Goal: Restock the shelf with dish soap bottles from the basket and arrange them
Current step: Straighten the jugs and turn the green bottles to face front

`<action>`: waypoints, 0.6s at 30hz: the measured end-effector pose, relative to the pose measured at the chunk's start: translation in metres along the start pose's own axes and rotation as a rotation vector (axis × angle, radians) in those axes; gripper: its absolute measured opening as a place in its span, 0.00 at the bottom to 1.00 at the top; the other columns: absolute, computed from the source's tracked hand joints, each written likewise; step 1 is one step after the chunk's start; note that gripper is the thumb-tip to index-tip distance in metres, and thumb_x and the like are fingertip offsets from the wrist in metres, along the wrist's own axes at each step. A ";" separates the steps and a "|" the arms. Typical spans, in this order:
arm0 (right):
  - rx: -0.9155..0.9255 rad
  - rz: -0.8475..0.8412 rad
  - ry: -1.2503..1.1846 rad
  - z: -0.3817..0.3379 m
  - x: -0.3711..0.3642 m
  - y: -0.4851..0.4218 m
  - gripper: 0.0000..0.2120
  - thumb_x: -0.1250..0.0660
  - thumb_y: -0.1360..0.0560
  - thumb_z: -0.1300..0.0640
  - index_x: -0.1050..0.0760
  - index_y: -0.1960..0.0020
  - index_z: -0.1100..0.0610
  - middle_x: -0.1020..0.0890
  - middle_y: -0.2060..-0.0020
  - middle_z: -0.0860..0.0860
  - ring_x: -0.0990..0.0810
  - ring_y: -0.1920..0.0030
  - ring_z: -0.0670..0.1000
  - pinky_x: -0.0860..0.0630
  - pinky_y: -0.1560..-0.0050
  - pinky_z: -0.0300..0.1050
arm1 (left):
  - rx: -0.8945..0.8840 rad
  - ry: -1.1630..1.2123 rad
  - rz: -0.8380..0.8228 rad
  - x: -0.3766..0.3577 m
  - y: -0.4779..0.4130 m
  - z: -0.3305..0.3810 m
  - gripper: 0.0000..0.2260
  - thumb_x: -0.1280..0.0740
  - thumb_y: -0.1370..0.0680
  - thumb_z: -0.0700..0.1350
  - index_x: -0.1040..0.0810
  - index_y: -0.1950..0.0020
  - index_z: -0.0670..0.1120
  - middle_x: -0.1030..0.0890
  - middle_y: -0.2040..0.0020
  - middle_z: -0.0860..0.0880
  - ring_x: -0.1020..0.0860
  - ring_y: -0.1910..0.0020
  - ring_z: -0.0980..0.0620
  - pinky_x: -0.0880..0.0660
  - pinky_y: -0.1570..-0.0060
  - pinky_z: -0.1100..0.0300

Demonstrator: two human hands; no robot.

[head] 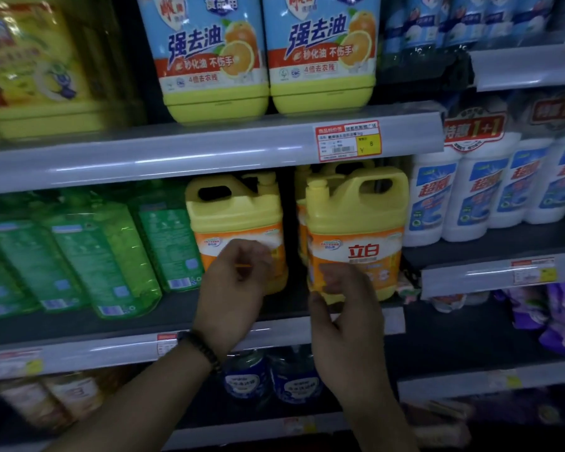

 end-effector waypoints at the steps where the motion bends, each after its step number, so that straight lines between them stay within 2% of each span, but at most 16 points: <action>1: -0.037 -0.074 -0.076 0.001 -0.012 0.002 0.15 0.32 0.18 0.59 0.26 0.36 0.43 0.24 0.40 0.44 0.23 0.43 0.40 0.29 0.49 0.31 | -0.004 -0.011 0.073 0.016 0.000 -0.006 0.04 0.28 0.20 0.42 0.19 0.49 0.51 0.17 0.58 0.55 0.17 0.57 0.55 0.20 0.52 0.52; 3: -0.109 -0.192 -0.206 0.003 -0.034 0.007 0.19 0.32 0.17 0.59 0.27 0.33 0.38 0.23 0.37 0.41 0.24 0.39 0.34 0.27 0.46 0.30 | 0.021 0.032 0.225 0.044 -0.004 -0.017 0.07 0.25 0.22 0.40 0.22 0.49 0.49 0.20 0.57 0.53 0.20 0.58 0.54 0.22 0.52 0.53; 6: -0.111 -0.276 -0.224 0.005 -0.058 0.012 0.25 0.32 0.16 0.55 0.32 0.25 0.36 0.29 0.28 0.36 0.28 0.33 0.34 0.28 0.35 0.38 | 0.118 0.240 0.344 0.070 -0.015 -0.032 0.14 0.24 0.24 0.38 0.23 0.45 0.51 0.21 0.47 0.50 0.21 0.50 0.50 0.23 0.49 0.49; 7: -0.112 -0.291 -0.229 0.005 -0.064 0.012 0.27 0.32 0.16 0.55 0.35 0.22 0.36 0.32 0.26 0.34 0.30 0.31 0.34 0.29 0.32 0.39 | 0.138 0.265 0.319 0.072 -0.020 -0.035 0.16 0.25 0.24 0.36 0.23 0.41 0.50 0.20 0.43 0.49 0.21 0.48 0.50 0.24 0.48 0.51; 9: -0.104 -0.295 -0.251 0.004 -0.075 0.010 0.31 0.31 0.16 0.56 0.39 0.19 0.37 0.36 0.23 0.33 0.34 0.26 0.34 0.33 0.28 0.35 | 0.124 0.263 0.182 0.069 -0.028 -0.034 0.19 0.27 0.23 0.33 0.24 0.33 0.45 0.19 0.38 0.49 0.19 0.44 0.52 0.21 0.51 0.60; 11: -0.093 -0.286 -0.263 0.000 -0.082 0.008 0.34 0.32 0.16 0.59 0.42 0.17 0.39 0.39 0.21 0.34 0.36 0.23 0.36 0.35 0.28 0.30 | 0.116 0.246 0.057 0.063 -0.032 -0.029 0.22 0.28 0.22 0.32 0.25 0.30 0.44 0.17 0.37 0.50 0.17 0.42 0.53 0.20 0.54 0.67; 12: -0.088 -0.282 -0.262 -0.001 -0.084 0.007 0.35 0.32 0.17 0.59 0.43 0.17 0.40 0.40 0.21 0.34 0.37 0.22 0.37 0.36 0.28 0.31 | 0.120 0.241 0.011 0.061 -0.034 -0.030 0.22 0.29 0.22 0.33 0.25 0.29 0.45 0.16 0.38 0.50 0.16 0.41 0.52 0.19 0.54 0.67; 15: -0.081 -0.285 -0.272 -0.005 -0.089 0.001 0.36 0.31 0.17 0.57 0.44 0.17 0.39 0.40 0.20 0.34 0.38 0.20 0.40 0.37 0.24 0.42 | 0.163 0.245 -0.068 0.058 -0.039 -0.033 0.20 0.29 0.21 0.36 0.24 0.29 0.46 0.14 0.40 0.51 0.15 0.42 0.52 0.19 0.54 0.67; 18: -0.093 -0.293 -0.269 -0.008 -0.093 -0.003 0.37 0.30 0.20 0.54 0.44 0.16 0.40 0.39 0.20 0.36 0.37 0.21 0.40 0.36 0.23 0.45 | 0.179 0.294 -0.103 0.059 -0.041 -0.036 0.19 0.29 0.20 0.41 0.23 0.29 0.45 0.14 0.39 0.49 0.15 0.41 0.50 0.19 0.54 0.66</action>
Point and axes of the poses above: each hand's wrist, its own y-axis away from the middle knuckle, its own x-axis out of the back of the hand, z = x × y, the point moved 5 cm from there along -y, towards the middle knuckle
